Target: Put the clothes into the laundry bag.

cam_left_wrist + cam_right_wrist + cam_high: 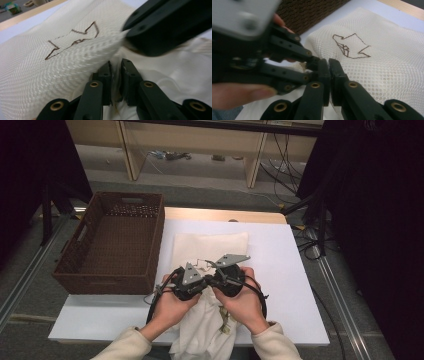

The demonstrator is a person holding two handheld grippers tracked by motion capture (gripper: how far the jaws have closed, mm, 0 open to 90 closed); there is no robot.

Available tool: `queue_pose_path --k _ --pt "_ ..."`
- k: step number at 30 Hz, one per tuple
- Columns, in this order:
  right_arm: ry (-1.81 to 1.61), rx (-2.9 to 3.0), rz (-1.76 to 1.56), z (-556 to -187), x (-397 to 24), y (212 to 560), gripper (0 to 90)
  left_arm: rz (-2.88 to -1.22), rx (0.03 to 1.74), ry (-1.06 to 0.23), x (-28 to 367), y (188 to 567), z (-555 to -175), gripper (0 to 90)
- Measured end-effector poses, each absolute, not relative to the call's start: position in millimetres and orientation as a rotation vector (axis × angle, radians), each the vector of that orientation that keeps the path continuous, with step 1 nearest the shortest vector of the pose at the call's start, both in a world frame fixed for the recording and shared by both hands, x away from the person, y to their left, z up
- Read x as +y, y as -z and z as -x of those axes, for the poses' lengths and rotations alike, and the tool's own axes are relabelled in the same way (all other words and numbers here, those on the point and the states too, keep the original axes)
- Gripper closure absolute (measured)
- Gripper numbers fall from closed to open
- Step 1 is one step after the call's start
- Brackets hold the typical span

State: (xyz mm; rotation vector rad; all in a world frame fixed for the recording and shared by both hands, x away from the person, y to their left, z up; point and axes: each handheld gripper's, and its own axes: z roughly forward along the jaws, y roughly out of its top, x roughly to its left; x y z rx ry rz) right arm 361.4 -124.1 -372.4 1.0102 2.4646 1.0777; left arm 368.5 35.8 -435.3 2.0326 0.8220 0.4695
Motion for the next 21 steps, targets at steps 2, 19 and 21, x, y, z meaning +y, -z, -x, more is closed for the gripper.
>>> queue_pose_path --k 2,19,21 --pt "-1.083 2.462 -1.047 -360.7 -123.9 373.0 89.7 -2.026 0.796 -0.462 37.2 433.9 -366.5 74.3" --pt "-1.102 2.43 -1.046 -365.2 -129.7 371.7 89.6 -2.093 0.749 -0.338 55.4 432.4 -332.6 27.8" --pt "-1.08 2.455 -1.035 -365.5 -130.9 370.8 89.6 -2.088 0.758 -0.298 49.3 440.8 -336.3 31.3"
